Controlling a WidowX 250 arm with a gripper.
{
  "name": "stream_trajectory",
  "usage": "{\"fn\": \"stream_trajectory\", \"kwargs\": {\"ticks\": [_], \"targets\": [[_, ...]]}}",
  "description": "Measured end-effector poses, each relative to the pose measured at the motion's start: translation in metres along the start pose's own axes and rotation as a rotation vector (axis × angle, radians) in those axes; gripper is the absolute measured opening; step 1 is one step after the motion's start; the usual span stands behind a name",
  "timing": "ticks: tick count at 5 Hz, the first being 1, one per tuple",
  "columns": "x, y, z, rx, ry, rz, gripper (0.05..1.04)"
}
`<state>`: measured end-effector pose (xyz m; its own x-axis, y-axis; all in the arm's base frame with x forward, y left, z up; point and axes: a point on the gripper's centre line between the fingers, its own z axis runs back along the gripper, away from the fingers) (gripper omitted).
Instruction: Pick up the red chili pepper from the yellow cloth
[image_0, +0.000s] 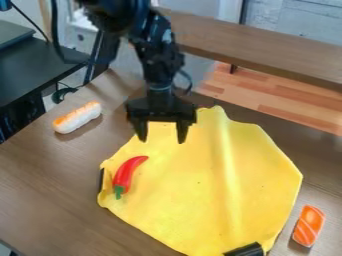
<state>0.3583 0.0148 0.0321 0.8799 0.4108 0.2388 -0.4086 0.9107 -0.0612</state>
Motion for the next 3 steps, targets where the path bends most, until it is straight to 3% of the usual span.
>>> {"fn": "stream_trajectory", "kwargs": {"ticks": [1,3], "targets": [[0.0,0.008,-0.005,0.004,-0.021,-0.027,1.0],[-0.006,0.021,-0.016,0.013,-0.01,-0.065,1.0]]}}
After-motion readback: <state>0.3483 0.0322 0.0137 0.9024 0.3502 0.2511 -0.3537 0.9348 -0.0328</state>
